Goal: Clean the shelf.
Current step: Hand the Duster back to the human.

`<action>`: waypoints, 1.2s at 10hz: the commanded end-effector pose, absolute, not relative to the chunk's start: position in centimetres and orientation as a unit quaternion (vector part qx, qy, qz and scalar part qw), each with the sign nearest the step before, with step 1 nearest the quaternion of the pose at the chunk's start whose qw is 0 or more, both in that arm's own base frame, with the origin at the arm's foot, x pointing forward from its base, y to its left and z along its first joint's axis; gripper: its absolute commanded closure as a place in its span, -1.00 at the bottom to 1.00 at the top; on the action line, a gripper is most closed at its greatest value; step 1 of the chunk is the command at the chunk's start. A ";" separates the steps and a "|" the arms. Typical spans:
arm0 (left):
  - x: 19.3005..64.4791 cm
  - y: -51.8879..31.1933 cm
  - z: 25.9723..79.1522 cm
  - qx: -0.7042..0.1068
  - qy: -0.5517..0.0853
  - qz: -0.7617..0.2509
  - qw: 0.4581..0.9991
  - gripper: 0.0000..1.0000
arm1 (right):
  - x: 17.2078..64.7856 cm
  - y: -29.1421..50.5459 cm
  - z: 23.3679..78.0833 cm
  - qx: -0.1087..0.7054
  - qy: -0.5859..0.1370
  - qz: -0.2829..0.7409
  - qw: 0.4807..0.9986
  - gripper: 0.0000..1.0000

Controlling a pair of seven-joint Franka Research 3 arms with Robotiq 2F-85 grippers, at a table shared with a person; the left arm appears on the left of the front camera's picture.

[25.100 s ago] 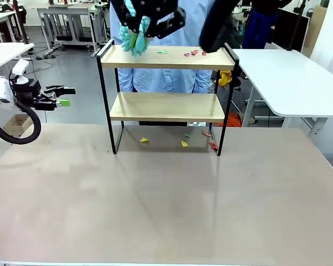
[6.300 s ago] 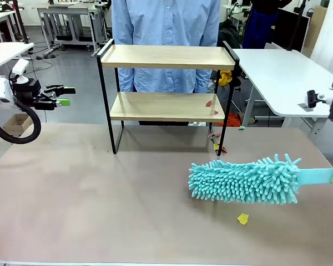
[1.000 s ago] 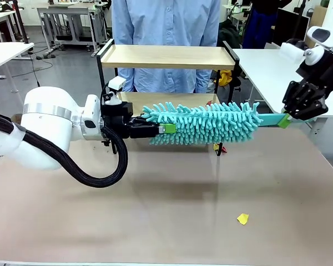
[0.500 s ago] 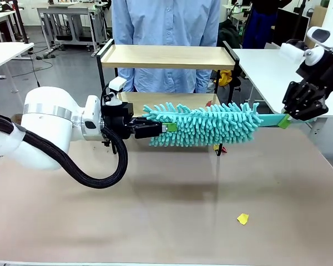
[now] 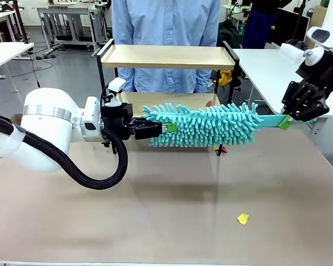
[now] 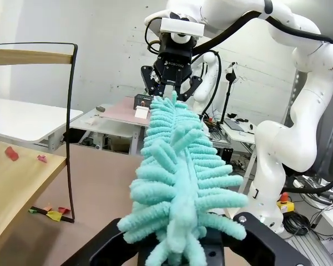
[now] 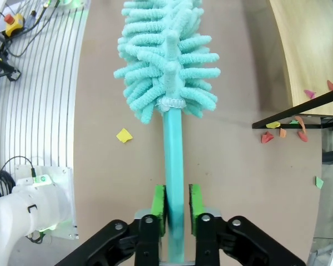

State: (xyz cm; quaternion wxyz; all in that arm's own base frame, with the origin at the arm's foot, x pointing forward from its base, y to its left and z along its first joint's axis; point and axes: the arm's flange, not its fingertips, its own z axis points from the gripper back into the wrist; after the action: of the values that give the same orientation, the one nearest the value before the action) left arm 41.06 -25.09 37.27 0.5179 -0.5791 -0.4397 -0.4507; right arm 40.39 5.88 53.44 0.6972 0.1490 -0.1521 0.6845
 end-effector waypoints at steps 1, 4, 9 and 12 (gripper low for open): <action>41.1 -25.2 37.5 -0.579 -0.438 -0.456 0.514 1.00 | 39.1 4.9 55.4 0.183 -0.207 0.669 0.691 -1.00; 41.1 -25.2 37.5 -0.579 -0.438 -0.456 0.514 1.00 | 36.8 0.4 58.2 0.221 -0.306 0.602 0.703 -0.87; 41.1 -25.2 37.5 -0.579 -0.438 -0.456 0.514 1.00 | 31.7 -9.4 57.3 0.298 -0.468 0.429 0.713 -1.00; 41.1 -25.2 37.5 -0.579 -0.438 -0.456 0.514 1.00 | 32.6 -9.5 58.6 0.286 -0.431 0.450 0.728 -1.00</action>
State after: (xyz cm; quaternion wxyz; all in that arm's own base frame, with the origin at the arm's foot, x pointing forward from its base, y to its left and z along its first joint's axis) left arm 41.02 -25.09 37.20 0.5179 -0.5787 -0.4374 -0.4534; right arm 31.76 -10.26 57.86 0.7298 0.2971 -0.4424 0.4282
